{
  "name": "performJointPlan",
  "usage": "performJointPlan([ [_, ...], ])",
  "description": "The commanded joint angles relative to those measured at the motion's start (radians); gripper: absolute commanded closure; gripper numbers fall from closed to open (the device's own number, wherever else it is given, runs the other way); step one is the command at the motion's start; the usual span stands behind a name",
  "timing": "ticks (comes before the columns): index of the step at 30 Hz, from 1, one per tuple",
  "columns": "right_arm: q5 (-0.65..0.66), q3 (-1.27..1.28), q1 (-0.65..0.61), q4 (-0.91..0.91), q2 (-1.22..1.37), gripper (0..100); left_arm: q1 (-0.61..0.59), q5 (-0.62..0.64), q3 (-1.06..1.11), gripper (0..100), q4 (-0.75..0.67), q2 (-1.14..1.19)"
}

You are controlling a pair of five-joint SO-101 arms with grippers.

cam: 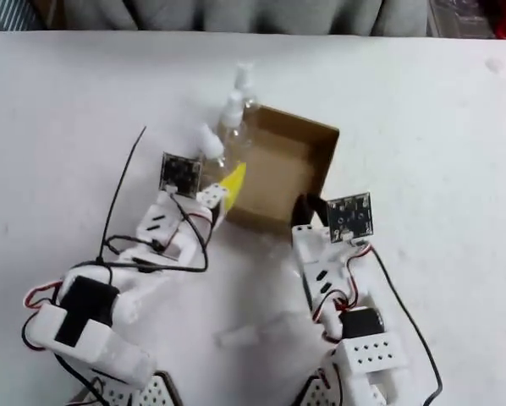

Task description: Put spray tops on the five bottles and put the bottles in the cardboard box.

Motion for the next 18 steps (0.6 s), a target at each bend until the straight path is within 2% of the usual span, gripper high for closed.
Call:
performJointPlan([
  [1, 0.012, -0.055, 0.004, 0.001, -0.005, 98.2, 0.005, 0.044, 0.011, 66, -0.017, -0.008],
  [6, 0.014, -0.054, 0.004, 0.001, -0.007, 98.2, 0.013, 0.048, 0.02, 60, -0.014, -0.008],
  [18, 0.014, -0.054, 0.004, 0.001, -0.007, 98.2, 0.01, 0.043, 0.031, 60, -0.012, -0.01],
])
